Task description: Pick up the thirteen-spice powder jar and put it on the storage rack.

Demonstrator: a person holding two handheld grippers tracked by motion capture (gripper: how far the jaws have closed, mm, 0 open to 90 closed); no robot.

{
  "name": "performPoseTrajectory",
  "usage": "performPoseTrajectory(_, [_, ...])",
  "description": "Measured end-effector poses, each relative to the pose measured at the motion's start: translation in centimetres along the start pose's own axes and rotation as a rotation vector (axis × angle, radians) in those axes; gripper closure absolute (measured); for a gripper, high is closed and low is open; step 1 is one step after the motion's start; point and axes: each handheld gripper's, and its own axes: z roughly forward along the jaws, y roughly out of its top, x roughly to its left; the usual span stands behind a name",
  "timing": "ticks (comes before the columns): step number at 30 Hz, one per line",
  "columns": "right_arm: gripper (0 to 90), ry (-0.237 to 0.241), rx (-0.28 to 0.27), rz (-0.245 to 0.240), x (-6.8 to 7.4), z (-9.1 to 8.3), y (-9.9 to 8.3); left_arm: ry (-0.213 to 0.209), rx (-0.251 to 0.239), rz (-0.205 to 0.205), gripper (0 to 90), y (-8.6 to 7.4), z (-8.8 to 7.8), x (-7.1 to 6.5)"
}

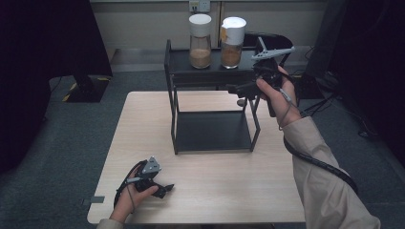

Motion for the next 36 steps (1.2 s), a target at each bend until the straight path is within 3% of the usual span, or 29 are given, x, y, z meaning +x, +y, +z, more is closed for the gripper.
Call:
performPoseTrajectory(11, [1.5,0.005,0.015,-0.019,0.1,0.4,-2.0,0.0,0.0,0.0,0.0,0.0,0.0,0.0])
performPoseTrajectory(36, [1.6,0.012,0.031,0.029,-0.7,0.6,-7.6,0.001,-0.001,0.0,0.0,0.0,0.0,0.0])
